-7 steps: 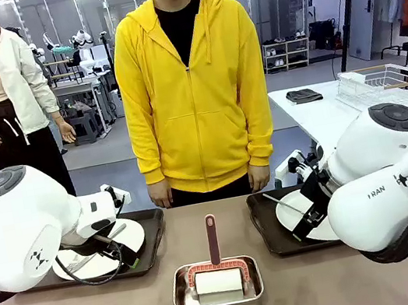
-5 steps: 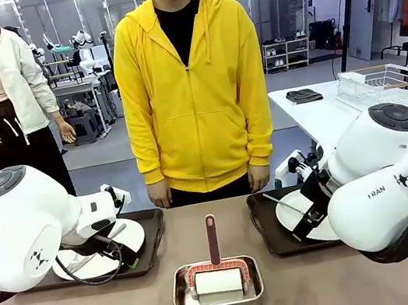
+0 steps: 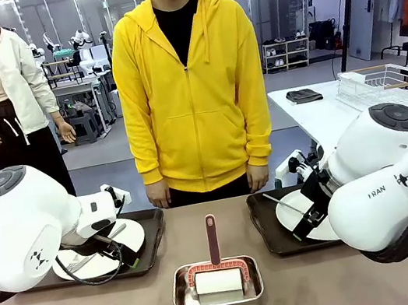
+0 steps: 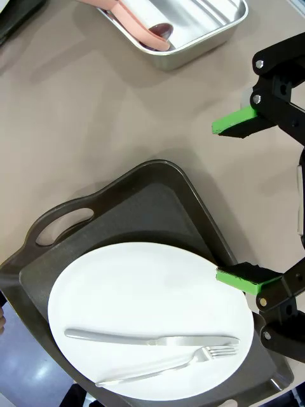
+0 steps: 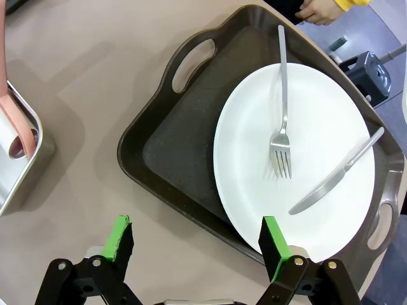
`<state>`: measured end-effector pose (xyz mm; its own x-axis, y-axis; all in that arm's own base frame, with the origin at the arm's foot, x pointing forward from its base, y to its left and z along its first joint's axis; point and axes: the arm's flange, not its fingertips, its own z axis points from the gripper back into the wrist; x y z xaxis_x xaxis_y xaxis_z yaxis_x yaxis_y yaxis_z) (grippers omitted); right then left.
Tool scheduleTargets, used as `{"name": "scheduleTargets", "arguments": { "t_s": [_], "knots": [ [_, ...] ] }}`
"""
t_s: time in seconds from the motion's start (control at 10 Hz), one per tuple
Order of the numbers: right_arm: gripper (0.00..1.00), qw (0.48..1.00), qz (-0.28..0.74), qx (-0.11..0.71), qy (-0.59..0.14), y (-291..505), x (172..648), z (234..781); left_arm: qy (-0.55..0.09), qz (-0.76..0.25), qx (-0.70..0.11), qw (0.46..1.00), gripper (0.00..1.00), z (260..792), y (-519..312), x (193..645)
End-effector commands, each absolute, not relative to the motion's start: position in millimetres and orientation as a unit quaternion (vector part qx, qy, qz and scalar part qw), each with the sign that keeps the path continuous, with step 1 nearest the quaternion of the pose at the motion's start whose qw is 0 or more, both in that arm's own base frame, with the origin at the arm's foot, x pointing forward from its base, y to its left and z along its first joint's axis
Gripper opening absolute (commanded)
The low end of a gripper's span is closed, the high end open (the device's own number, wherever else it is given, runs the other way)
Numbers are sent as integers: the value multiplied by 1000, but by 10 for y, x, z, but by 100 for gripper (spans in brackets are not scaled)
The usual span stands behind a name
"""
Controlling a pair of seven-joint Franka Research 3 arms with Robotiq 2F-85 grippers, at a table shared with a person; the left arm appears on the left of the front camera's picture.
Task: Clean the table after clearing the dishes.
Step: When the left (or right) Handle tray is removed, use the left hand (or right hand) to clean the left (or right) side of the table with the Lint Roller.
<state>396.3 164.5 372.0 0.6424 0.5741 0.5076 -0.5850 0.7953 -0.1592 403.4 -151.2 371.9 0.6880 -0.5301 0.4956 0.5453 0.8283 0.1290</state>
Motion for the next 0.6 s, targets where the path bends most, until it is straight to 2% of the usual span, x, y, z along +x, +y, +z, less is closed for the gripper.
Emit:
{"name": "scheduleTargets", "arguments": {
  "t_s": [0.0, 0.5],
  "knots": [
    [100, 906, 320, 10, -277, 1652, 3960, 3720, -265, -292, -14, 919, 100, 3719, -1510, 4035],
    [100, 906, 319, 10, -277, 1642, 3964, 3720, -265, -293, -14, 919, 100, 3719, -1512, 4034]
  ]
}}
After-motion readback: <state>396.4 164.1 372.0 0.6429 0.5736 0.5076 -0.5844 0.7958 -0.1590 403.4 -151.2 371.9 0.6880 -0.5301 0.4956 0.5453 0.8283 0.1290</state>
